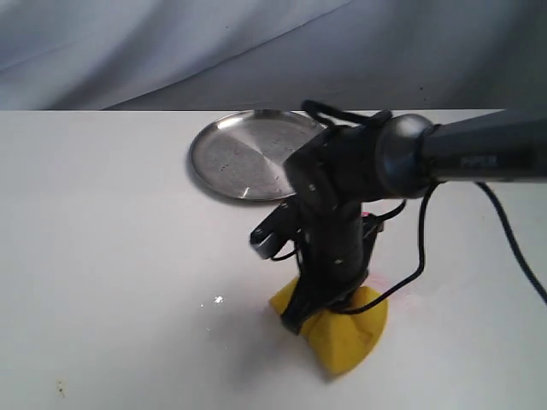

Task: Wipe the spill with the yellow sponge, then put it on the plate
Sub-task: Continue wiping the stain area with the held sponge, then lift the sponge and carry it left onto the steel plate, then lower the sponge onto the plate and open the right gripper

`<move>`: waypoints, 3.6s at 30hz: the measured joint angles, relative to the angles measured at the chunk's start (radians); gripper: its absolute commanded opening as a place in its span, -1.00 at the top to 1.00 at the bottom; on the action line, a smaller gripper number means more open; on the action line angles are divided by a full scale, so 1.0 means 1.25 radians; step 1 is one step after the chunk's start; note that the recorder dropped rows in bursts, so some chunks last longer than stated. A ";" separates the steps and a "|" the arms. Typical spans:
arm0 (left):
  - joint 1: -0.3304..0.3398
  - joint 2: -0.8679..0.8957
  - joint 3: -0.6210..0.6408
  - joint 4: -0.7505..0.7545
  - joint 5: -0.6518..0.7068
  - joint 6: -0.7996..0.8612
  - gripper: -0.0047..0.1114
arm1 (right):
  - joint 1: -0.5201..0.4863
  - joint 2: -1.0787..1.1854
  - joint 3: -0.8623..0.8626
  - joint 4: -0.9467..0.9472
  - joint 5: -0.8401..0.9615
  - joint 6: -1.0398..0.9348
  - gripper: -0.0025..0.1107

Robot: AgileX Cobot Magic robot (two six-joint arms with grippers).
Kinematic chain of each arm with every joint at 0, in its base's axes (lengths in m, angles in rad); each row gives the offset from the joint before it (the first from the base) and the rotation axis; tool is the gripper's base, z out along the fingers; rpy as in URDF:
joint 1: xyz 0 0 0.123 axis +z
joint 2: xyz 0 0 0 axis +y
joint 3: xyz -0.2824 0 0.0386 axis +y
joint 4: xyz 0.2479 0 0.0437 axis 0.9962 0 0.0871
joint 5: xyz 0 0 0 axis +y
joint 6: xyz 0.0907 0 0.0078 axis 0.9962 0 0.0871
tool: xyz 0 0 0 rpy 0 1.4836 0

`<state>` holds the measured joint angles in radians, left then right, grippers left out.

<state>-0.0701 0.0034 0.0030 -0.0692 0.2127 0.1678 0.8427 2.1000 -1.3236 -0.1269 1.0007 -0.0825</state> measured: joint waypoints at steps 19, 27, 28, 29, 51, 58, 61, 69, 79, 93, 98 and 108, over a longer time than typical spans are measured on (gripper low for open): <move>0.000 0.000 0.000 0.000 0.000 0.000 0.92 | -0.012 0.140 -0.285 0.222 -0.055 -0.012 0.96; 0.000 0.000 0.000 0.000 0.000 0.000 0.92 | -0.270 0.143 -0.286 0.132 -0.008 0.028 0.96; 0.000 0.000 0.000 0.000 0.000 0.000 0.92 | -0.284 0.143 -0.286 0.121 -0.004 0.040 0.96; 0.000 0.000 0.000 0.000 0.000 0.000 0.92 | -0.318 0.143 -0.287 0.094 0.006 0.066 0.96; 0.000 0.000 0.000 0.000 0.000 0.000 0.92 | -0.304 -0.041 -0.048 0.229 -0.057 -0.110 0.96; 0.000 0.000 0.000 0.000 0.000 0.000 0.92 | -0.204 -0.115 -0.044 0.369 -0.212 -0.141 0.96; 0.000 0.000 0.000 0.000 0.000 0.000 0.92 | -0.196 -0.119 -0.071 0.391 -0.264 -0.135 0.96; 0.000 0.000 0.000 0.000 0.000 0.000 0.92 | -0.196 -0.010 -0.293 0.399 -0.285 -0.068 0.96; 0.000 0.000 0.000 0.000 0.000 0.000 0.92 | -0.203 0.196 -0.544 0.399 -0.299 0.022 0.96; 0.000 0.000 0.000 0.000 0.000 0.000 0.92 | -0.247 0.258 -0.576 0.386 -0.340 0.094 -0.08; 0.000 0.000 0.000 0.000 0.000 0.000 0.92 | -0.249 0.258 -0.576 0.397 -0.319 0.094 -0.22; 0.000 0.000 0.000 0.000 0.000 0.000 0.92 | -0.251 0.215 -0.592 0.405 -0.196 0.107 0.66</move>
<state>-0.0701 0.0034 0.0030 -0.0692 0.2127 0.1678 0.5288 2.3687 -2.0630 0.3798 0.7562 0.0519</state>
